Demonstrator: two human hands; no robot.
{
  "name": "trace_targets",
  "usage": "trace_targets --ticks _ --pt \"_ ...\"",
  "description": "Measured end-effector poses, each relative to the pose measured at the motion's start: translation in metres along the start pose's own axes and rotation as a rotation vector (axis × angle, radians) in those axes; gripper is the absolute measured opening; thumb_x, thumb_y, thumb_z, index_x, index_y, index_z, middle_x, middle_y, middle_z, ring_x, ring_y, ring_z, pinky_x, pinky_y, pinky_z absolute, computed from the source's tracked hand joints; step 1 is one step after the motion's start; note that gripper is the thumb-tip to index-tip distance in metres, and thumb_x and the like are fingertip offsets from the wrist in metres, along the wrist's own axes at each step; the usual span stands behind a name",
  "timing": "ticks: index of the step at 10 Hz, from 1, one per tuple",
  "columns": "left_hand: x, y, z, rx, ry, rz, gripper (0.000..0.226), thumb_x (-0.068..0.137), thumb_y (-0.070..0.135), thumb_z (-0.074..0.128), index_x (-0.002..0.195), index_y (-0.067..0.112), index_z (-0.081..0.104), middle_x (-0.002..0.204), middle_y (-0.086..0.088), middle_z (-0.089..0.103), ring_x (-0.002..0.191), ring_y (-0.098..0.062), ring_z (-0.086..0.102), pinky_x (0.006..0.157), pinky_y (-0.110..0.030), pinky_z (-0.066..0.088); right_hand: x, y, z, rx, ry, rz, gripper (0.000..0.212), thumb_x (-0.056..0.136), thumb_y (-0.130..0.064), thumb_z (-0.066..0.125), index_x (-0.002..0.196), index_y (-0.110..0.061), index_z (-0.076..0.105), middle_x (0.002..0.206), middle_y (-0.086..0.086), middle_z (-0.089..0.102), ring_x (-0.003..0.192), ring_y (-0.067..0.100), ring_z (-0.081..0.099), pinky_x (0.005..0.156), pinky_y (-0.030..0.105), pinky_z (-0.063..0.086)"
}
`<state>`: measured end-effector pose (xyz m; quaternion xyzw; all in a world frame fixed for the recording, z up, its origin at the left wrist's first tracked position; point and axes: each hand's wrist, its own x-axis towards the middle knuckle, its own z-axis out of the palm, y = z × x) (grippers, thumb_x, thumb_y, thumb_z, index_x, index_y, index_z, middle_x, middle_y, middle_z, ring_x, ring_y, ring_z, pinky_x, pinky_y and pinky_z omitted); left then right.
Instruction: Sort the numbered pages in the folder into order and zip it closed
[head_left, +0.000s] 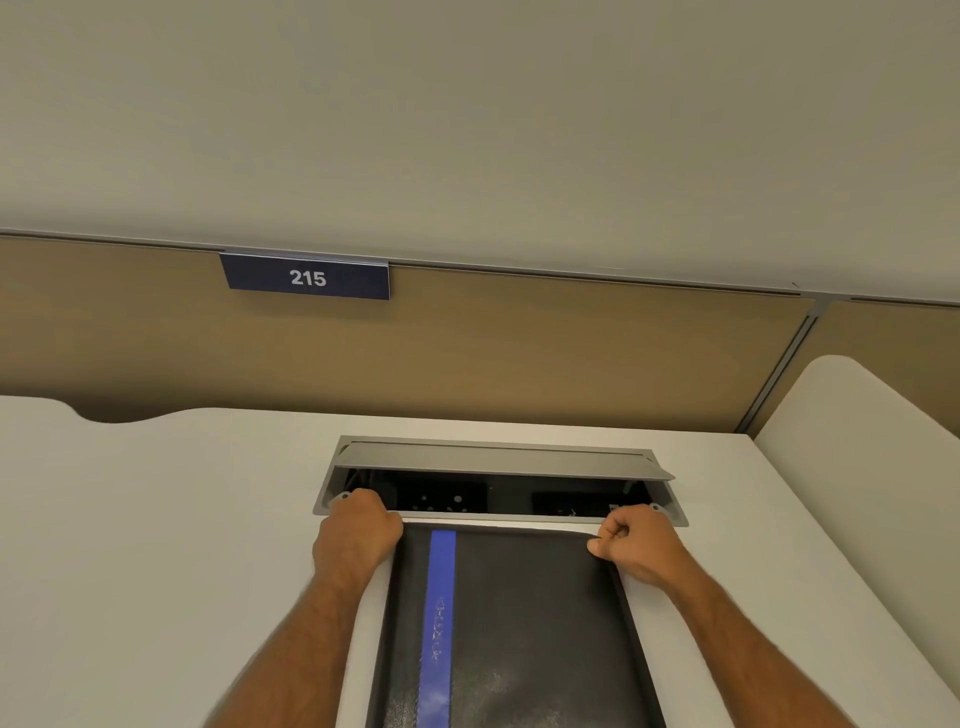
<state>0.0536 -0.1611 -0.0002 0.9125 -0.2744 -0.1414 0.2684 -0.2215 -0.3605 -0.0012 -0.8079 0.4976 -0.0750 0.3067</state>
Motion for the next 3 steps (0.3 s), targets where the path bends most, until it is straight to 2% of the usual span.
trace_targets --ticks 1,2,3 --pt "-0.022 0.000 -0.003 0.121 0.082 0.142 0.017 0.101 0.038 0.051 0.103 0.021 0.054 0.095 0.006 0.058 0.084 -0.010 0.057 0.077 -0.025 0.049 -0.013 -0.004 0.003 -0.059 0.092 0.012 0.015 0.085 -0.029 0.076 0.092 -0.022 0.064 0.086 -0.002 0.067 0.080 0.012 0.063 0.086 0.029 0.057" --pt "-0.037 -0.001 -0.007 0.170 0.125 0.257 0.021 0.102 0.042 0.048 0.111 0.024 0.054 0.106 0.007 0.060 0.093 -0.011 0.060 0.081 -0.024 0.051 -0.028 -0.009 0.003 -0.108 0.153 -0.013 0.020 0.089 -0.037 0.071 0.103 -0.026 0.061 0.098 -0.003 0.067 0.087 0.012 0.063 0.093 0.028 0.055" --pt "-0.058 -0.005 0.005 0.223 0.177 0.544 0.031 0.096 0.051 0.049 0.110 0.026 0.059 0.108 0.007 0.065 0.094 -0.014 0.063 0.081 -0.027 0.053 -0.053 -0.018 0.001 -0.189 0.194 -0.055 0.046 0.095 -0.052 0.057 0.134 -0.028 0.053 0.139 -0.003 0.057 0.124 0.017 0.056 0.109 0.029 0.042"
